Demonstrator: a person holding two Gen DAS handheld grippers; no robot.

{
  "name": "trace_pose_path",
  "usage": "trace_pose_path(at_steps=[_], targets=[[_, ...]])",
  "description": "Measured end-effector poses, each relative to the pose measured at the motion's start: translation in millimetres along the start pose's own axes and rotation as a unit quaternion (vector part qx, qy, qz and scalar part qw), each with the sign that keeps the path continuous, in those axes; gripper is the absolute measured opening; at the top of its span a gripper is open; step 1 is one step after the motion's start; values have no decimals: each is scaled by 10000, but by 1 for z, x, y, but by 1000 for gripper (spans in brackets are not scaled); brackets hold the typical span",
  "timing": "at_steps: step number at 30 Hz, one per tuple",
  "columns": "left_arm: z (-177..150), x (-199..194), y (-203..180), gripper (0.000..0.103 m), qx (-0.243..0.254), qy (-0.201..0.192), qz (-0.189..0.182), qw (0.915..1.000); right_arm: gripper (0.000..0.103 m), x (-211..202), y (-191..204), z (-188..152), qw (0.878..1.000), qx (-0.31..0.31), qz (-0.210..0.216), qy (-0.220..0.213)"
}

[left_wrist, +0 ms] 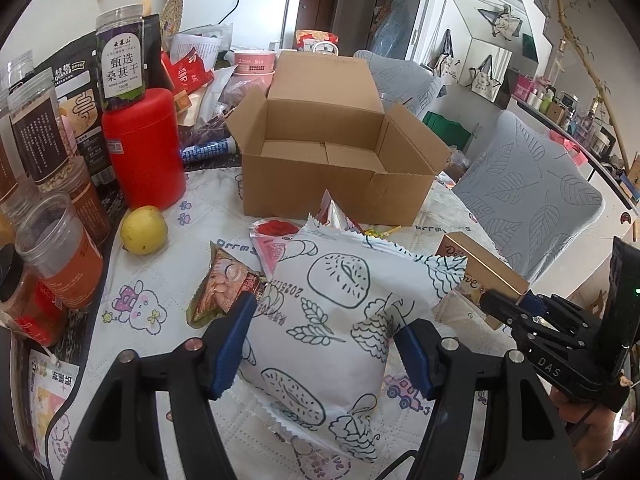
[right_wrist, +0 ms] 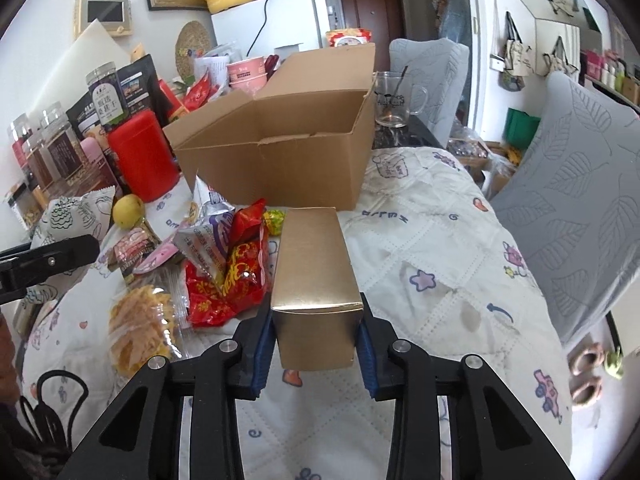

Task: Organize snacks
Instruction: 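Lift the bread bag with the left tool while the right tool lifts the gold box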

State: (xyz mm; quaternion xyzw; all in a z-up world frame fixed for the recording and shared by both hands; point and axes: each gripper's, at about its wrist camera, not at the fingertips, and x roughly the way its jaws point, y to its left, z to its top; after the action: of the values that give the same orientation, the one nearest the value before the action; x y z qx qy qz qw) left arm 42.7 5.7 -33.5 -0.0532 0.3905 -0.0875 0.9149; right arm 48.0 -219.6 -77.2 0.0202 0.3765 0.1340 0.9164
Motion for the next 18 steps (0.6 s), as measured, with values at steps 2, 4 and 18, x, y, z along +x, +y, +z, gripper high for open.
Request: trace_pose_path(at_steps=[2, 4, 18], targets=[[3, -2, -2, 60, 35, -38, -34, 10000, 35, -13, 2, 1, 9999, -14, -23, -137], [6, -5, -4, 57, 50, -103, -99, 9999, 35, -27, 5, 4, 9996, -44, -49, -278], [-2, 19, -7, 55, 37, 251, -252, 9994, 36, -39, 18, 3, 9986, -34, 233, -480]])
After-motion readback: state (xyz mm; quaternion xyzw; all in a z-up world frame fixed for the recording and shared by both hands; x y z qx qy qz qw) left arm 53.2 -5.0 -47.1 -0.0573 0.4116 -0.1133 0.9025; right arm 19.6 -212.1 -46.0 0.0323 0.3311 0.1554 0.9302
